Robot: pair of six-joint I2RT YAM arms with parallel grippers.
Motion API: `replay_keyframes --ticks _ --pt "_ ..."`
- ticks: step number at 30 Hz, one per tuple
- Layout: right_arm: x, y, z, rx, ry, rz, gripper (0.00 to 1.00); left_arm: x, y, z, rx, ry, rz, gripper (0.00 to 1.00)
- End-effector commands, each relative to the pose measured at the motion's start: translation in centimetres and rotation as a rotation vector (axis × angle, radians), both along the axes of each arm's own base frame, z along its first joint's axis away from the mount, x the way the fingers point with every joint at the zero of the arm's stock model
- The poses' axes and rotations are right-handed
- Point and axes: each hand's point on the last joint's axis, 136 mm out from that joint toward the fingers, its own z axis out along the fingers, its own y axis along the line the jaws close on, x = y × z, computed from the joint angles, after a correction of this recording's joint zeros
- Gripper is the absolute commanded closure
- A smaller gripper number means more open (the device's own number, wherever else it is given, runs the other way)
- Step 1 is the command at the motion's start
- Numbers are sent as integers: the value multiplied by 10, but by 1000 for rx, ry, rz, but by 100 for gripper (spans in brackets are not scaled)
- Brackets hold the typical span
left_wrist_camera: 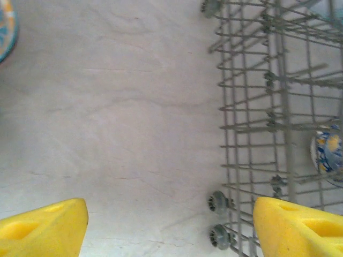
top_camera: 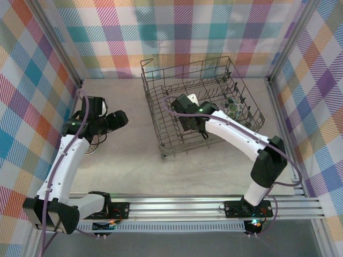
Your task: Load the bowls into the dish rack
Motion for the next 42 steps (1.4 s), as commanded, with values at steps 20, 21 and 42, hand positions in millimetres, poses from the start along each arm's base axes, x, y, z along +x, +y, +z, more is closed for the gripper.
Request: replay_keyframes --ticks 20,21,42 --pt "-16 29 -35 164 122 178 4 3 122 -131 198 472 186 23" --pt "-17 29 -37 158 128 183 4 2 123 -136 204 487 184 24" --pt "-20 16 -51 164 151 158 4 -14 115 -173 180 617 109 60"
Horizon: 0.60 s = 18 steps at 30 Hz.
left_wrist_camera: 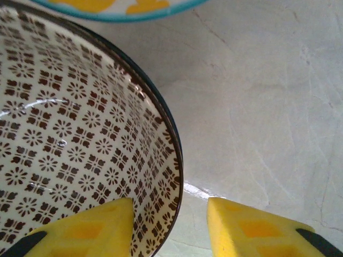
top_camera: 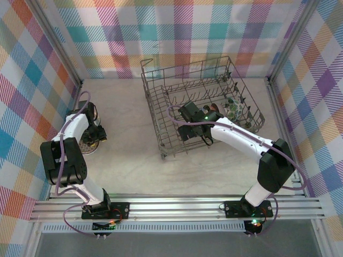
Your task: Load the bowls into the dish rack
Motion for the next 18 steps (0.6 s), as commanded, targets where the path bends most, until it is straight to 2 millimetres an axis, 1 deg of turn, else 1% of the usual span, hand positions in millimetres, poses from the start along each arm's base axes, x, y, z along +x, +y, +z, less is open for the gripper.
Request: replay_keyframes --ticks 1,2,5,7,10,13,15,18 --pt "0 0 2 24 -5 -1 4 -15 -1 -12 -25 73 -2 60" --pt "0 0 1 24 -4 0 4 -16 0 -14 -20 84 -3 60" --pt "0 0 2 27 -4 -1 3 -17 4 -18 0 105 -9 54" --pt "0 0 3 27 -5 0 4 -18 5 -21 5 117 -11 55" --pt "0 -1 4 25 -9 -1 4 -18 2 -24 -14 124 -12 65" --pt "1 -1 6 28 -16 -5 4 -15 -3 -20 -41 96 -4 76" --pt "2 -2 7 29 -17 -6 4 -13 -9 -15 -60 73 -3 79" --pt "2 0 8 34 -16 -7 4 -10 -18 -7 -73 49 -11 81"
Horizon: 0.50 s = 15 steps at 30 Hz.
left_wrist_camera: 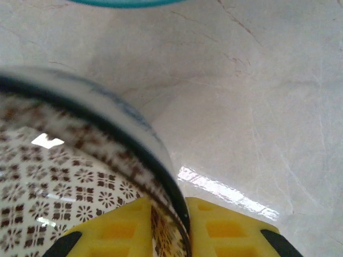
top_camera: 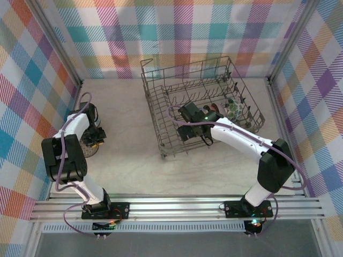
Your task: Load the bowls into the dish rack
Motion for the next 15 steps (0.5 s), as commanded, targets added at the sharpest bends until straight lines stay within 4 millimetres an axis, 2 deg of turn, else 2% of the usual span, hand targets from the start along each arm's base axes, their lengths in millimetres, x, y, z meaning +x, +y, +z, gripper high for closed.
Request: replay_keyframes --ticks 1,7,15 --pt "2 -1 8 28 -14 -8 4 -7 -26 4 -100 5 -5 81" --pt "0 -2 8 28 -12 -10 4 -4 -55 8 -134 -3 -35 83" --pt "-2 -3 10 39 -9 -18 4 8 -103 15 -144 -35 -95 82"
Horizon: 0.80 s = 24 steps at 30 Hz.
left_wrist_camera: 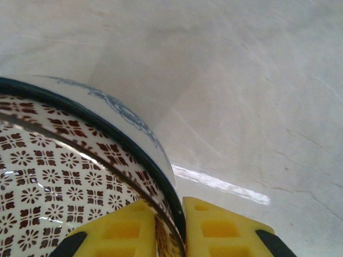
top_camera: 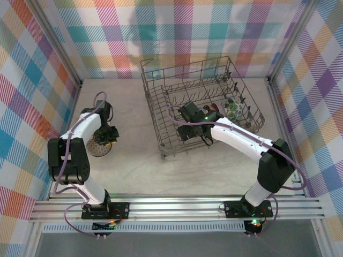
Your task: Load the bowls into the dish rack
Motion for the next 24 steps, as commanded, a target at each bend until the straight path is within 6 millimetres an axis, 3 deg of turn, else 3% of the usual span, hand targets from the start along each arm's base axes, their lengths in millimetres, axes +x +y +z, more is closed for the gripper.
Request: replay_keyframes --ticks 1,6,9,12,24 --pt "-2 -3 10 35 -10 -14 4 5 -34 9 -84 -18 1 82" --pt "-5 -8 10 27 -11 -20 4 7 -43 11 -77 -16 -21 77" --pt "-7 -9 9 29 -7 -27 4 4 -38 15 -41 -4 -60 64" --pt "-7 -10 10 32 -7 -30 3 1 -30 23 10 9 -113 58" --pt "-7 -8 13 40 -6 -29 4 -28 -28 19 10 111 -223 60"
